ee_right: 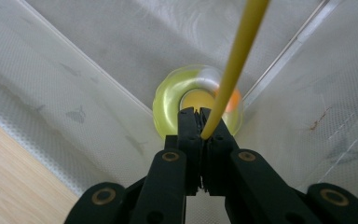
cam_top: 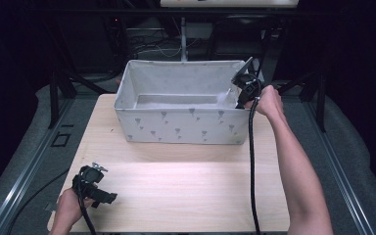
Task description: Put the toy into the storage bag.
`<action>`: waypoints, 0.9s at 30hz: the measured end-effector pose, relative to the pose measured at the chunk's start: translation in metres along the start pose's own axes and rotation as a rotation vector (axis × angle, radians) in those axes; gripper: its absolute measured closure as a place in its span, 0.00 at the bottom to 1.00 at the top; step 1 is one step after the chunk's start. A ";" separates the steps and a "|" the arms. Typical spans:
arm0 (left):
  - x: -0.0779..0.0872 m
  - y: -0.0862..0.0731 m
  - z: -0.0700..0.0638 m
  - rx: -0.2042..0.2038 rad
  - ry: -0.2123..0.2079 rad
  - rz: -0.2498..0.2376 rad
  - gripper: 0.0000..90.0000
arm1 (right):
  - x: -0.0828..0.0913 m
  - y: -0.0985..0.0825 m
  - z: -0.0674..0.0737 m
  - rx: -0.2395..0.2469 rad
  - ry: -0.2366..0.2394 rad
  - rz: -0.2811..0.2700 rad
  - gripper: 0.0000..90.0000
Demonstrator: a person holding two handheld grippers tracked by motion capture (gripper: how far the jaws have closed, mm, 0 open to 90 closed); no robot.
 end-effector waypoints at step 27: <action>0.000 0.000 -0.001 -0.007 -0.004 0.001 0.00 | 0.004 0.005 0.001 -0.008 0.015 0.010 0.89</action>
Point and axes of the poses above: each handheld gripper's, and its own axes: x roughly backward along the jaws, y roughly out of its top, z roughly to its left, the point moved 7 cm from there along -x, roughly forward along the jaws, and after that the axes turned 10 degrees about -z, right-handed, at the moved point
